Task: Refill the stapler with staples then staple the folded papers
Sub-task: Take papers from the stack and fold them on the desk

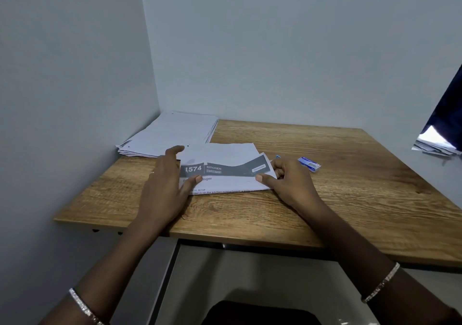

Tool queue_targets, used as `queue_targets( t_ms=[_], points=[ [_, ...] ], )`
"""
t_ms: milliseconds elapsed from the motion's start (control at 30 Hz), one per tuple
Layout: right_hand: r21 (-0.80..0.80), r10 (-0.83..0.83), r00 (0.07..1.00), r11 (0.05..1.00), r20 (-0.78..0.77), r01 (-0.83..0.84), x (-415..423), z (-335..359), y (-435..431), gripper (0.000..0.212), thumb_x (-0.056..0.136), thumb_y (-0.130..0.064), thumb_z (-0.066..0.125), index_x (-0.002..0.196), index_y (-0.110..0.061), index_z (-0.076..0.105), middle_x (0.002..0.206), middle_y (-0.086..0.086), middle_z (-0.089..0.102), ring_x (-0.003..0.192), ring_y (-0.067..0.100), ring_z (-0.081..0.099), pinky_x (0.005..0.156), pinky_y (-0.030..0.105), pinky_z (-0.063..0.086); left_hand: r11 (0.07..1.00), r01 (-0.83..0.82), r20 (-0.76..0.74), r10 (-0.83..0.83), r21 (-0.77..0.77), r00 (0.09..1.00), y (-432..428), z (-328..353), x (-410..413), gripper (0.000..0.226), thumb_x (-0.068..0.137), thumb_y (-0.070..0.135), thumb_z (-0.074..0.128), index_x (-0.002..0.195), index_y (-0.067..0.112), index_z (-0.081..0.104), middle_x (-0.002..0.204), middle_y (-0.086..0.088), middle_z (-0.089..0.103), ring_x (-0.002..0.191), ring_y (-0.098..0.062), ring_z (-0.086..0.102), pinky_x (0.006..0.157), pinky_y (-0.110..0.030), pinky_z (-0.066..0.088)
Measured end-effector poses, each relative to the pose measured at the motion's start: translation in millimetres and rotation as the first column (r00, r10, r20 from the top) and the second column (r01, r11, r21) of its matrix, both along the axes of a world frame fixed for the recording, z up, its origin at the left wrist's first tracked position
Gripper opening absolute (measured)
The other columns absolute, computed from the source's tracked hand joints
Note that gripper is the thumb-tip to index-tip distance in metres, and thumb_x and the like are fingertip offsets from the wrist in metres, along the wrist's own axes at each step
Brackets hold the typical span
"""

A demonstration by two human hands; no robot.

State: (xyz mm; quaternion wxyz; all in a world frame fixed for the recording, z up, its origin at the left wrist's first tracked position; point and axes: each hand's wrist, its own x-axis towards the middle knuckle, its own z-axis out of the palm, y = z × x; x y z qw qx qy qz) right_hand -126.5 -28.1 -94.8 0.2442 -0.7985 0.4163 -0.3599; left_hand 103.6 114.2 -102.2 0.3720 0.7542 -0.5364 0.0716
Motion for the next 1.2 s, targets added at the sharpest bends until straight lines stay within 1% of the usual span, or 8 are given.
queue_targets(
  t_ms=[133, 200, 333, 533, 700, 867, 1033, 1200],
  points=[
    [0.014, 0.008, 1.0, 1.0, -0.01, -0.008, 1, 0, -1, 0.027, 0.082, -0.024, 0.081, 0.108, -0.016, 0.076, 0.065, -0.018, 0.059, 0.061, -0.018, 0.055, 0.053, 0.004, 0.04, 0.995, 0.056, 0.373, -0.082, 0.079, 0.924, 4, 3, -19, 0.047, 0.101, 0.051, 0.038, 0.144, 0.036, 0.047, 0.156, 0.003, 0.043, 0.146, -0.024, 0.035, 0.106, -0.052, 0.03],
    [0.013, 0.007, 1.0, 1.0, -0.018, -0.007, 1, 1, 0, 0.028, 0.082, -0.024, 0.081, 0.109, -0.016, 0.076, 0.065, -0.018, 0.058, 0.061, -0.014, 0.057, 0.051, 0.006, 0.04, 0.957, 0.172, 0.385, -0.253, 0.231, 0.888, 3, 1, -29, 0.054, 0.102, 0.056, 0.017, 0.151, 0.043, 0.036, 0.163, 0.014, 0.032, 0.155, -0.012, 0.013, 0.119, -0.056, 0.005],
    [0.008, -0.007, 0.999, 1.0, -0.039, 0.007, 1, 2, 1, 0.028, 0.082, -0.027, 0.081, 0.109, -0.019, 0.077, 0.065, -0.015, 0.06, 0.058, 0.002, 0.052, 0.047, 0.013, 0.035, 0.891, 0.199, 0.338, -0.349, 0.407, 0.874, -2, -2, -43, 0.064, 0.097, 0.064, 0.001, 0.155, 0.046, 0.022, 0.165, 0.019, 0.022, 0.154, -0.006, 0.0, 0.112, -0.062, -0.026],
    [0.006, -0.015, 1.0, 1.0, -0.019, 0.015, 3, 2, 2, 0.027, 0.081, -0.026, 0.082, 0.106, -0.017, 0.077, 0.062, -0.015, 0.058, 0.056, 0.002, 0.051, 0.047, 0.01, 0.036, 0.822, 0.314, 0.179, -0.44, 0.475, 0.88, -2, -4, -46, 0.071, 0.092, 0.07, -0.002, 0.157, 0.045, 0.013, 0.167, 0.015, 0.011, 0.154, -0.004, -0.002, 0.124, -0.038, -0.009],
    [0.0, -0.079, 0.997, 0.997, -0.014, 0.079, 2, 1, 6, 0.025, 0.074, -0.027, 0.087, 0.092, -0.014, 0.077, 0.073, 0.0, 0.07, 0.072, 0.017, 0.063, 0.063, 0.034, 0.049, 0.786, 0.311, 0.162, -0.456, 0.534, 0.875, -2, -1, -48, 0.075, 0.086, 0.072, -0.005, 0.156, 0.047, 0.007, 0.167, 0.017, 0.003, 0.154, -0.004, -0.006, 0.124, -0.036, -0.01],
    [-0.029, -0.147, 0.989, 0.989, -0.011, 0.147, 3, -3, 7, 0.033, 0.068, -0.031, 0.09, 0.088, -0.012, 0.072, 0.079, -0.001, 0.065, 0.075, 0.015, 0.056, 0.061, 0.029, 0.038, 0.766, 0.315, 0.14, -0.462, 0.561, 0.876, -2, 2, -49, 0.072, 0.088, 0.069, -0.002, 0.156, 0.047, 0.003, 0.167, 0.017, -0.002, 0.153, -0.004, -0.009, 0.121, -0.034, -0.013],
    [-0.075, -0.182, 0.979, 0.982, -0.088, 0.175, 4, -3, 7, 0.035, 0.071, -0.039, 0.087, 0.088, -0.016, 0.068, 0.089, -0.001, 0.065, 0.086, 0.017, 0.059, 0.065, 0.029, 0.039, 0.806, 0.267, 0.178, -0.413, 0.528, 0.893, 2, -2, -53, 0.061, 0.098, 0.063, 0.009, 0.157, 0.046, 0.008, 0.167, 0.017, 0.005, 0.154, -0.006, -0.004, 0.126, -0.039, -0.004],
    [-0.034, -0.194, 0.966, 0.981, -0.169, 0.191, 2, 0, 5, 0.039, 0.072, -0.049, 0.084, 0.067, -0.03, 0.05, 0.079, -0.004, 0.061, 0.075, 0.013, 0.055, 0.054, 0.028, 0.034, 0.89, 0.21, 0.182, -0.303, 0.404, 0.936, 8, -5, -59, 0.057, 0.102, 0.058, 0.023, 0.155, 0.039, 0.031, 0.164, 0.012, 0.026, 0.154, -0.009, 0.015, 0.125, -0.038, 0.011]
  ],
)
